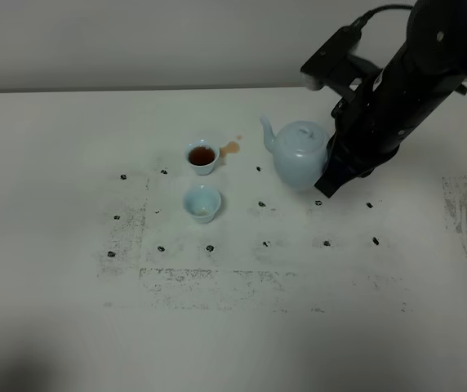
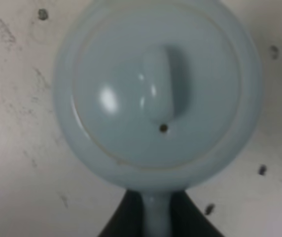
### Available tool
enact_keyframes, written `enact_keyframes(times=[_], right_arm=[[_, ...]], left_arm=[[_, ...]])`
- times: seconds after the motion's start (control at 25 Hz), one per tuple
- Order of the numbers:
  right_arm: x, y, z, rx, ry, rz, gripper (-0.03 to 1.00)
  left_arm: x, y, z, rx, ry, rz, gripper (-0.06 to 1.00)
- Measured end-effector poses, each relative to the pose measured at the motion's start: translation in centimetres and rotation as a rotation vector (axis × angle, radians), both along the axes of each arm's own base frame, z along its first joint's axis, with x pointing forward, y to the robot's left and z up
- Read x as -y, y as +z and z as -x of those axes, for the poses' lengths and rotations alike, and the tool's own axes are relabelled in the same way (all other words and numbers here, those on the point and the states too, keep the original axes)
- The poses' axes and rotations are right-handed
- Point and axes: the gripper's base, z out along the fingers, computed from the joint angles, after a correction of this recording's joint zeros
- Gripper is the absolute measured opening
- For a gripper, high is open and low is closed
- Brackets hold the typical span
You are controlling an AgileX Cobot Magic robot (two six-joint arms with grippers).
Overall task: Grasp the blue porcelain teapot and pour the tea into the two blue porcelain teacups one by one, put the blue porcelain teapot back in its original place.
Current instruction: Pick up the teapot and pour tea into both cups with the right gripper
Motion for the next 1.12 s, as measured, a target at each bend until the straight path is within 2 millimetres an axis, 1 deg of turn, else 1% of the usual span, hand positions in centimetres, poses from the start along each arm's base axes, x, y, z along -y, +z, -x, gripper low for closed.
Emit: enact_keyframes(times=[0.12,0.2,0.4,0.52,0.6,0.76,0.96,1.12], right_arm=[[-1.2,-1.9,0.4,0.002,0.012,0.011,0.05],[-2.0,-3.0,0.0,0.040,0.040,0.040,0.05],[-3.4,-5.8,-0.9,0.121,0.127,0.176,0.05],[-4.0,-6.9,-1.0,0.147,0.184,0.261,0.05],[-4.7,-7.0,-1.3,0.173,0.215,0.296,0.05],[-6.5,-6.4,-1.9,0.258,0.289,0.351,0.05],[-7.9,-6.1,-1.5,0.347,0.399,0.440,0.05],[-8.7,-6.6,-1.3,0.389,0.499,0.517,0.05]], left_arm=[[0.0,0.0,0.0,0.000,0.000,0.000,0.72],[0.0,0.0,0.0,0.000,0.000,0.000,0.72],[0.0,0.0,0.0,0.000,0.000,0.000,0.72],[0.0,0.0,0.0,0.000,0.000,0.000,0.72],[0.0,0.0,0.0,0.000,0.000,0.000,0.72],[0.0,0.0,0.0,0.000,0.000,0.000,0.72],[0.0,0.0,0.0,0.000,0.000,0.000,0.72],[0.0,0.0,0.0,0.000,0.000,0.000,0.72]])
